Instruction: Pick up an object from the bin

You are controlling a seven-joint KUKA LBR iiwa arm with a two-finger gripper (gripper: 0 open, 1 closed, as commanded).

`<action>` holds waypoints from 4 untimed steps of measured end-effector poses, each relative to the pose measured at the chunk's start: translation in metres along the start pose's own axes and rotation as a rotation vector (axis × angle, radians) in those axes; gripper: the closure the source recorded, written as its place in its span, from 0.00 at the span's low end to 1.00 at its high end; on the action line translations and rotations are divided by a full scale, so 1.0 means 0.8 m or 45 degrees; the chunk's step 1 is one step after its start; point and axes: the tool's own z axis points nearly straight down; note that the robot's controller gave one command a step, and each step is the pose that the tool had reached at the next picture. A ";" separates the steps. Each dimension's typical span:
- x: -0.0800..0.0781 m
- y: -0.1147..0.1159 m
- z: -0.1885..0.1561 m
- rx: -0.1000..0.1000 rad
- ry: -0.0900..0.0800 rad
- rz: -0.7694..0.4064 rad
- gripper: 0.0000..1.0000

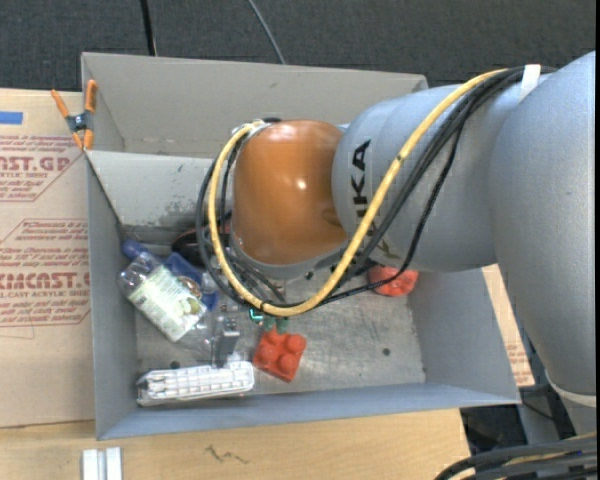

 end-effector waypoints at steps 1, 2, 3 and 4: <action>-0.003 -0.001 -0.005 -0.002 -0.010 0.002 0.00; -0.022 0.031 0.037 -0.004 -0.019 0.083 0.00; -0.037 0.043 0.049 0.010 -0.013 0.107 0.00; -0.010 0.035 0.110 -0.012 -0.072 -0.205 1.00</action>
Offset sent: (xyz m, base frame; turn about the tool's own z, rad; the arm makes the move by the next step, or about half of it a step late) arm 0.0266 0.0509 -0.0683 0.1198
